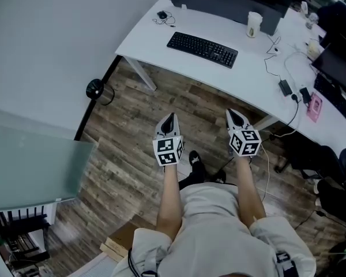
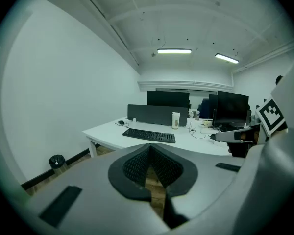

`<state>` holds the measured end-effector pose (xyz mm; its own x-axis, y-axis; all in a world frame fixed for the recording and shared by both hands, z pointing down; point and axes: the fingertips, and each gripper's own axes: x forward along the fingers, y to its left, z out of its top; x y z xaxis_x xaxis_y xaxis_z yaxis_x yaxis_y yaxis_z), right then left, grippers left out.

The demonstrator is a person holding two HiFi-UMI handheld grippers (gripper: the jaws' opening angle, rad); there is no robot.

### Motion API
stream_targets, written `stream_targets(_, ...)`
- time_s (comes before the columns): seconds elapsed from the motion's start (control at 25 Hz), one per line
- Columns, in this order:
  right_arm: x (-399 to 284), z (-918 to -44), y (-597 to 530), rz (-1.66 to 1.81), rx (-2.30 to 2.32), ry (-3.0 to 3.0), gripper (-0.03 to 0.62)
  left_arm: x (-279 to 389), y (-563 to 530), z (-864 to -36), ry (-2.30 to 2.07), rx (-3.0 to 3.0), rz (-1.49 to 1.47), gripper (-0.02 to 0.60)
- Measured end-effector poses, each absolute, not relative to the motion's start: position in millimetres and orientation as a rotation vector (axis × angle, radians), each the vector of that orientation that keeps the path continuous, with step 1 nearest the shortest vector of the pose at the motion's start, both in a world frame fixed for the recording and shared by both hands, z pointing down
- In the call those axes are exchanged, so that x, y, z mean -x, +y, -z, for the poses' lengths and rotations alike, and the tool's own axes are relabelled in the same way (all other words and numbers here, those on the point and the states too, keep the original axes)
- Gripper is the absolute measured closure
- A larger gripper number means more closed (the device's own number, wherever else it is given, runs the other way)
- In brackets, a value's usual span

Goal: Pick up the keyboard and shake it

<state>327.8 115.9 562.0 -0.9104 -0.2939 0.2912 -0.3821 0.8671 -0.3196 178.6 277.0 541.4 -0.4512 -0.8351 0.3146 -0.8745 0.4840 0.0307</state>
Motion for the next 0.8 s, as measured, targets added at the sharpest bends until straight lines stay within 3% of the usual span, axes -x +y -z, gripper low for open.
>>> stream_targets(0.48, -239, -551, 88, -0.623, -0.517, -2.872, 0.556, -84, 242, -531, -2.402, -1.637, -0.129, 0.569)
stream_targets(0.8, -226, -557, 68, -0.568, -0.657, -2.856, 0.556, -42, 239, -541, -2.383, -1.680, -0.051, 0.569)
